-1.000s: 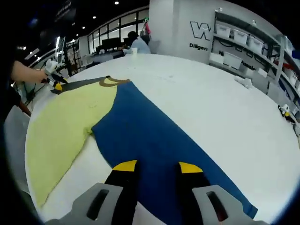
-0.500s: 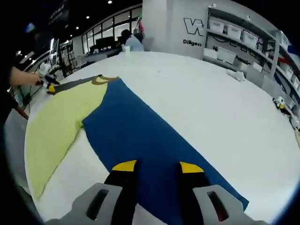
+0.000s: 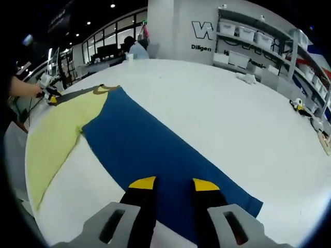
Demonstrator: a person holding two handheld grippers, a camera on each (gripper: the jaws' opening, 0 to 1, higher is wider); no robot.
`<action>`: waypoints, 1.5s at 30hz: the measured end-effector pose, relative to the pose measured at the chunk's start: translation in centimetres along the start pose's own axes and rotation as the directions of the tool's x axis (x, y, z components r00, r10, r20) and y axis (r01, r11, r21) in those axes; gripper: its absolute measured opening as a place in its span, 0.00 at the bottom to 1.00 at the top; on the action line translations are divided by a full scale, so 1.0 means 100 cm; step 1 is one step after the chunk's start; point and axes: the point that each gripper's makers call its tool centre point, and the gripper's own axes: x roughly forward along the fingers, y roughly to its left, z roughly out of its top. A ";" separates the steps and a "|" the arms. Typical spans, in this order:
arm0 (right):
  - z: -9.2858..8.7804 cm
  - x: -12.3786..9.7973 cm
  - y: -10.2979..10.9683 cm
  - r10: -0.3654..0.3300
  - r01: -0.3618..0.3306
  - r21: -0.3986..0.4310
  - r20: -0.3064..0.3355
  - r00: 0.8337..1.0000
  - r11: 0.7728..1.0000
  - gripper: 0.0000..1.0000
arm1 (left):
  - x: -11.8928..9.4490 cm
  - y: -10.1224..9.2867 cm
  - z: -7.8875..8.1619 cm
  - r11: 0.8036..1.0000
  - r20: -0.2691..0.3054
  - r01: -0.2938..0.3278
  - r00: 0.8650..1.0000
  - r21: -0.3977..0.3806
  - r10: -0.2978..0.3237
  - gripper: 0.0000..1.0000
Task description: Fold the garment on the visible template until the final outline fits inside the template.
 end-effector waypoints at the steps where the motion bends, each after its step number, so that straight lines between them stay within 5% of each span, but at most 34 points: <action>1: -0.002 -0.002 -0.002 -0.007 0.007 0.003 -0.017 1.000 1.000 0.24 | -0.001 0.000 -0.001 1.000 -0.002 -0.001 1.000 -0.001 0.001 0.71; 8: -0.009 -0.019 -0.009 -0.030 0.030 0.025 -0.005 1.000 0.999 0.27 | -0.017 0.002 0.003 1.000 0.024 -0.022 0.999 -0.008 0.022 0.69; 10: -0.023 -0.019 -0.008 -0.029 0.030 0.025 -0.049 0.998 0.999 0.27 | -0.019 0.004 -0.007 0.999 -0.008 -0.031 0.999 -0.028 0.031 0.67; 11: -0.013 -0.024 -0.007 -0.025 0.024 0.059 0.020 0.999 0.998 0.27 | -0.019 0.011 -0.013 0.999 -0.020 -0.042 0.999 -0.034 0.041 0.66; 15: -0.023 -0.039 -0.016 -0.053 0.052 0.069 0.006 0.999 0.996 0.26 | -0.018 0.019 -0.030 0.995 -0.052 -0.053 0.997 -0.083 0.049 0.65; 16: -0.025 -0.040 -0.020 -0.056 0.055 0.066 0.008 0.998 0.996 0.25 | -0.019 0.019 -0.031 0.999 -0.043 -0.034 0.999 -0.042 0.032 0.65; 17: -0.026 -0.043 -0.022 -0.062 0.061 0.073 0.010 0.998 0.995 0.24 | -0.015 0.024 -0.026 0.995 -0.010 -0.057 0.998 -0.085 0.056 0.64; 27: -0.034 -0.046 -0.049 -0.101 0.099 0.108 0.009 0.995 0.989 0.21 | -0.012 0.028 -0.019 0.996 0.027 -0.051 0.998 -0.080 0.054 0.63; 30: -0.038 -0.047 -0.047 -0.113 0.117 0.065 -0.071 0.991 0.991 0.27 | -0.012 0.029 -0.018 0.995 -0.001 -0.048 0.999 -0.082 0.048 0.63; 31: -0.032 -0.045 -0.038 -0.070 0.070 -0.009 -0.059 0.996 0.998 0.29 | -0.015 0.028 -0.015 0.996 0.013 -0.049 0.999 -0.074 0.050 0.63; 38: 0.004 -0.044 0.031 0.062 -0.056 -0.108 0.051 0.997 0.993 0.32 | -0.037 -0.042 0.025 0.998 0.129 0.054 0.990 0.033 -0.058 0.66; 44: 0.031 -0.046 0.128 0.234 -0.205 -0.230 0.110 0.966 0.951 0.34 | -0.052 -0.146 0.039 0.958 0.155 0.211 0.958 0.195 -0.242 0.71; 45: 0.037 -0.046 0.155 0.287 -0.251 -0.227 0.144 0.947 0.941 0.35 | -0.053 -0.161 0.041 0.948 0.160 0.237 0.949 0.211 -0.273 0.71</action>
